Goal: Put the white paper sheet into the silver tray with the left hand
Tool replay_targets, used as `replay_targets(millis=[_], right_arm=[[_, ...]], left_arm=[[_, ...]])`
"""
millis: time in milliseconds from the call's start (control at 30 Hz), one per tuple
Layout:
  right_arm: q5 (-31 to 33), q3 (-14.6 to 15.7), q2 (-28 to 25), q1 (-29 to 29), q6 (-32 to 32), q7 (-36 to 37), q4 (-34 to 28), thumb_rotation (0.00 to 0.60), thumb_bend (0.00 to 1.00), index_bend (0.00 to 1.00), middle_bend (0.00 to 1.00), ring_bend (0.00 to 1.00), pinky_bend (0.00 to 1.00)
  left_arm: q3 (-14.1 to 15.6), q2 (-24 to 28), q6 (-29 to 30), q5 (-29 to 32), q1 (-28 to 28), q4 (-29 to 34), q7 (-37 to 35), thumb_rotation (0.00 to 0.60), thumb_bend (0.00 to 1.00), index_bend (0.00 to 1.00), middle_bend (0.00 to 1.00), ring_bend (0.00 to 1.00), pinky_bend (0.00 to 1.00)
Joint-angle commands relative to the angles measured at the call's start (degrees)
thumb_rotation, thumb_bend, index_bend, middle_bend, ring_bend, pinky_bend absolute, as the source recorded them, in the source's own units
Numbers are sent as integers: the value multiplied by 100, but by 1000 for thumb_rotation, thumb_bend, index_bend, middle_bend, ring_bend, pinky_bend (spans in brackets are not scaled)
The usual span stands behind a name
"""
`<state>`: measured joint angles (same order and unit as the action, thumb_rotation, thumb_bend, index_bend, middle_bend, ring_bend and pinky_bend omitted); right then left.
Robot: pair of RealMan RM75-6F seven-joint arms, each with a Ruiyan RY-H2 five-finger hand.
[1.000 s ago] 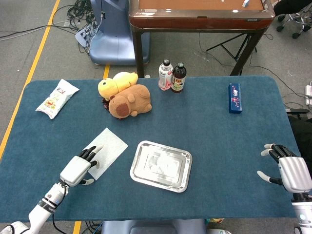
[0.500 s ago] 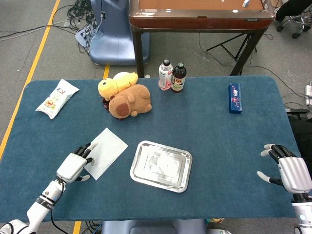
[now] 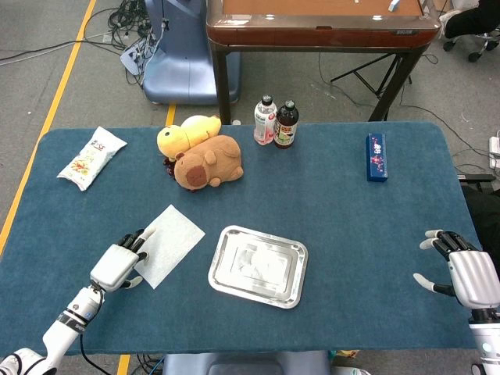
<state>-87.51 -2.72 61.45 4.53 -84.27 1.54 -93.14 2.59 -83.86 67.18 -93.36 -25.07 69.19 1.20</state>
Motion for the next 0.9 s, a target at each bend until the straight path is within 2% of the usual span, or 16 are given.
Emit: replay_targets(millis=[33, 900], right_arm=[[-7, 3, 0, 1, 1, -4, -4, 600, 89, 405, 306, 240, 438], [-8, 6, 15, -6, -7, -61, -12, 600, 89, 405, 306, 240, 438]], left_arm=[[19, 19, -10, 12, 4, 5, 15, 600, 222, 511, 0, 0, 140], [149, -78, -9, 70, 68, -217, 29, 600, 255, 502, 0, 0, 149]])
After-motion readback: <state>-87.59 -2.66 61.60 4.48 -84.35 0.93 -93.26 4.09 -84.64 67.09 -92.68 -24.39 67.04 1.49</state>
